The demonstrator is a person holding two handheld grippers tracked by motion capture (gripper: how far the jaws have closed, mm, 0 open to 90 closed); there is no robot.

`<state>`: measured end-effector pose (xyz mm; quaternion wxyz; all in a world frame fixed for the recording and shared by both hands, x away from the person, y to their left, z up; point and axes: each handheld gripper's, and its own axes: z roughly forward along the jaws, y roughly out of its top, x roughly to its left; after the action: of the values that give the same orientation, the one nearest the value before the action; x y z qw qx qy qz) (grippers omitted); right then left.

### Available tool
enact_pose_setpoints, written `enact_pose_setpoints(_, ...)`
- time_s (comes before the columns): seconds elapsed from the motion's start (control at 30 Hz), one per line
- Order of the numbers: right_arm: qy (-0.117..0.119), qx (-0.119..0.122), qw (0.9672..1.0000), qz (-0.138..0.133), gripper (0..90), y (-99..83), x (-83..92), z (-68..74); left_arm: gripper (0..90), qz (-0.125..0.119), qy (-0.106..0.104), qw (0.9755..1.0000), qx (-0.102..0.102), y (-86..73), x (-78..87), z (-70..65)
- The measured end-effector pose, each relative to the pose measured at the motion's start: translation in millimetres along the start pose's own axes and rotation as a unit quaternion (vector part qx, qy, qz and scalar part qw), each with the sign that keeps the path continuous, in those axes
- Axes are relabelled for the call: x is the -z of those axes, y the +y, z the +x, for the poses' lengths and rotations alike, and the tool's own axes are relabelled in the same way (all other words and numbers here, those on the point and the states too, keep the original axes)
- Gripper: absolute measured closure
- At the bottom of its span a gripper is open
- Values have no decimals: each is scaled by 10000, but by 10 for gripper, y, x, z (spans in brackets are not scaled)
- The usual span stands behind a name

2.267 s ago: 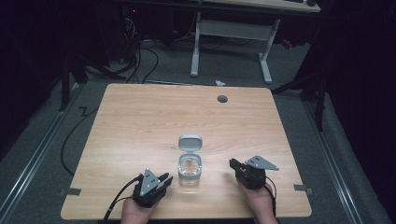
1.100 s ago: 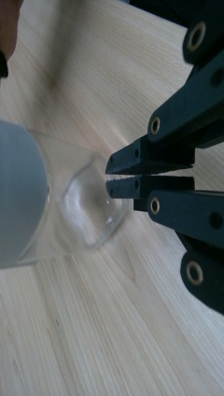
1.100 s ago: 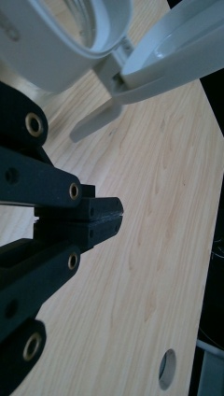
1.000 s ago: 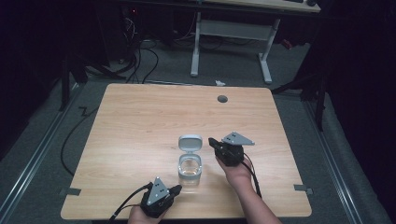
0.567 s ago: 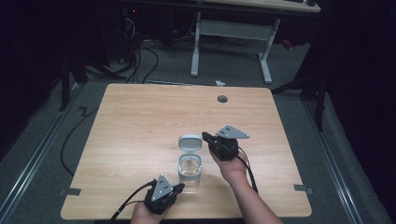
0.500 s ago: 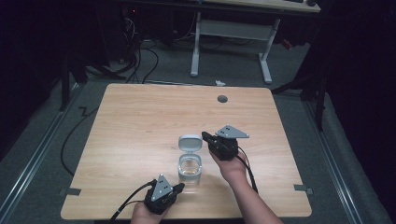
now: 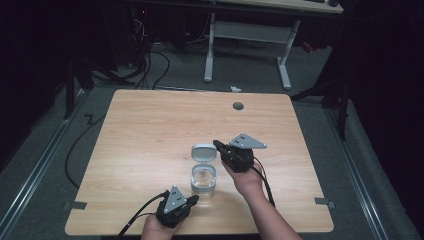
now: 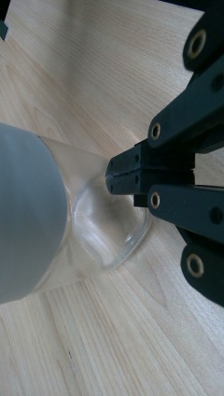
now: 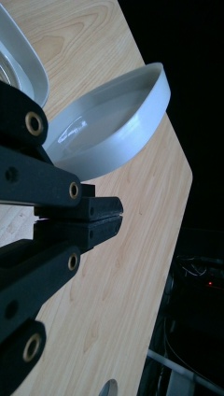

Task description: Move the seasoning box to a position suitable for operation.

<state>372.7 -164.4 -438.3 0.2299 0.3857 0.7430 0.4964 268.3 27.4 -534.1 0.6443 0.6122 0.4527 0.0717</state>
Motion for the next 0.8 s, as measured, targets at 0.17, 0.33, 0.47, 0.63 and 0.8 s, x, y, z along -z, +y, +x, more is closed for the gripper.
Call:
enact_pose_setpoints(0.17, -2, -21, 10000, -10, 898, 8, 42, 15, 899, 6, -5, 10000, 3, -1, -6, -3)
enact_pose_setpoints(0.33, 87, -31, 10000, -20, 897, 10, 82, 55, 899, 16, -18, 10000, 16, -2, -26, -7)
enact_pose_setpoints(0.47, 123, 5, 9999, -28, 897, 0, 122, 89, 899, 10, -6, 10000, 30, 0, -28, -6)
enact_pose_setpoints(0.63, 192, 21, 9998, -55, 897, -67, 172, 140, 899, 5, 6, 10000, 25, 0, -28, -5)
enact_pose_setpoints(0.8, 206, 26, 9998, -24, 896, -175, 236, 178, 898, 6, 15, 10000, 31, 0, -25, -6)
